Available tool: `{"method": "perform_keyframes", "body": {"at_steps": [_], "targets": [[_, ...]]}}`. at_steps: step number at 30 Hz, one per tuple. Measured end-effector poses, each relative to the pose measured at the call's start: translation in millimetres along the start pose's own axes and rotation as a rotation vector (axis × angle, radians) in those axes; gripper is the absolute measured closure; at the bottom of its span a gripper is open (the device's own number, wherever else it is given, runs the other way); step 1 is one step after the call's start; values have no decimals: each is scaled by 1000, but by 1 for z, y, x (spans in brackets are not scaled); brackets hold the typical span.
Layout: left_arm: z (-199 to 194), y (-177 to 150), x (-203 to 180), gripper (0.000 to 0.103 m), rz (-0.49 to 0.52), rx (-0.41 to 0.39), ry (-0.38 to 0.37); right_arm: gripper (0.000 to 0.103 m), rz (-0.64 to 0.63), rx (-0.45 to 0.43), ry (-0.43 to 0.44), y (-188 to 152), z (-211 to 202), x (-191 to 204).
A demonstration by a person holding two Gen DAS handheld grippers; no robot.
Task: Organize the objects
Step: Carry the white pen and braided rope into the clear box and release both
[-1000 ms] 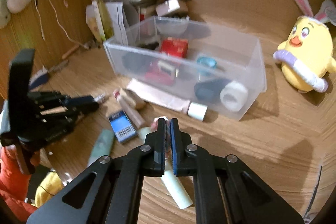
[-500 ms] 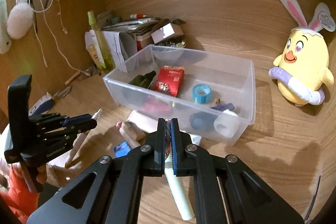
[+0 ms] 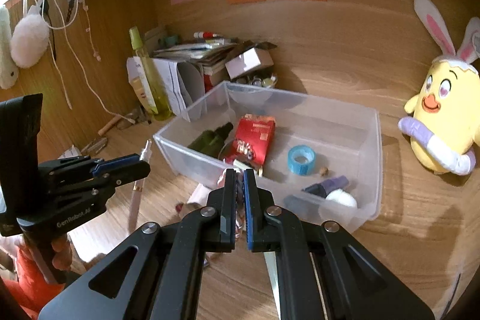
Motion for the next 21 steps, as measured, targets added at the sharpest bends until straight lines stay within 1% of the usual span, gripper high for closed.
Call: {"method": "perform_keyframes", "body": {"at_steps": [12,21], "targets": [[-18,36,-13,92,25,-82,-26,99,25,-74,-39,24,-15,-19],[-31,64,-31,93,86,-129,-32,99,37,-99,-70,39,-17,-32]]}}
Point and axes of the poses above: each gripper's, at about its wrist camera, not at the fingertips, and z roughly the way its jaws point, x to its left, y to its top, the point moved 2 cm from there along z, roughly the way its jaws point, and after that the axes turned 8 degrees about -y, right-handed, at the moved point
